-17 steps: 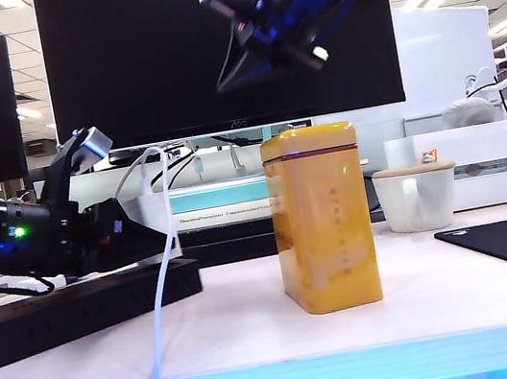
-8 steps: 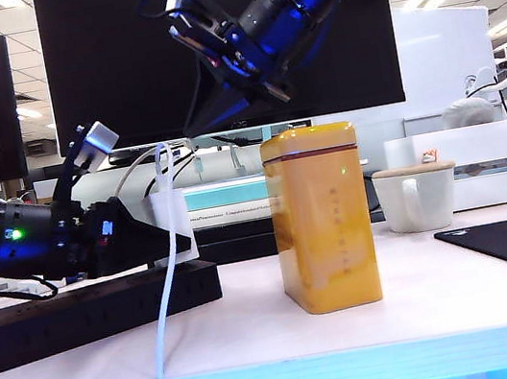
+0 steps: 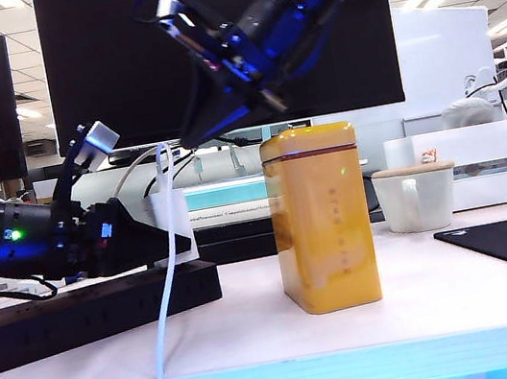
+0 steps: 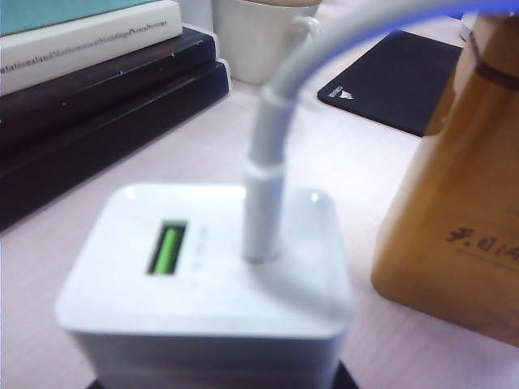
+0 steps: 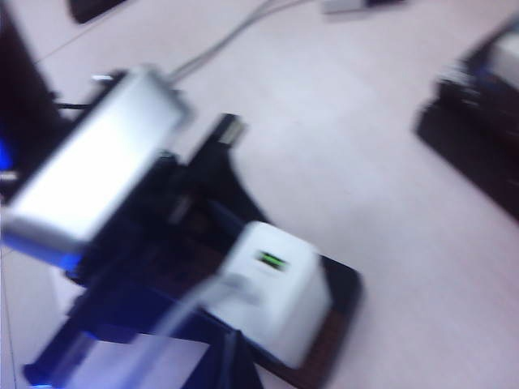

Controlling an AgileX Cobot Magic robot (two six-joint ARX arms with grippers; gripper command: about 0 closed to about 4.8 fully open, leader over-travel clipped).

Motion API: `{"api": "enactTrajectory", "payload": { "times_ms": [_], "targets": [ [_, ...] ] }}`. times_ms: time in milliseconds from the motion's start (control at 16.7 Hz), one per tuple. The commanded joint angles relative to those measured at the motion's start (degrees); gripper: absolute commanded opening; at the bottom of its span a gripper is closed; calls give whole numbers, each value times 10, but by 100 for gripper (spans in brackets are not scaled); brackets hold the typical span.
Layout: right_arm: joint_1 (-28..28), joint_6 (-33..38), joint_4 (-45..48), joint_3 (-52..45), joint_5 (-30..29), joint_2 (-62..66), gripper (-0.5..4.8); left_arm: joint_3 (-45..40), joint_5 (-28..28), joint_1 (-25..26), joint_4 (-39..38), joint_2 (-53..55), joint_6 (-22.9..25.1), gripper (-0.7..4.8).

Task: Plug the white charger into the left socket.

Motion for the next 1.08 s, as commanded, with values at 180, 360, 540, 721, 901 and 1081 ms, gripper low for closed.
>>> {"api": "enactTrajectory", "payload": {
  "times_ms": [180, 360, 540, 721, 901, 1081],
  "targets": [
    [21, -14, -3, 3, 26, 19, -6, -5, 22, -5, -21, -9, 12, 149],
    [24, -15, -3, 3, 37, 28, -6, -5, 21, -6, -23, -14, 13, 149],
    [28, -17, -16, 3, 36, 36, -6, -5, 21, -8, -23, -15, 13, 150],
    [36, -29, -36, 3, 47, 46, -6, -5, 20, -8, -23, -15, 13, 149],
    [47, -55, -60, 3, 68, 52, -6, -5, 19, -8, -31, -15, 13, 150],
    [46, -55, -79, 3, 76, 61, -6, -5, 17, -8, -38, -15, 14, 149]
  ]
}}
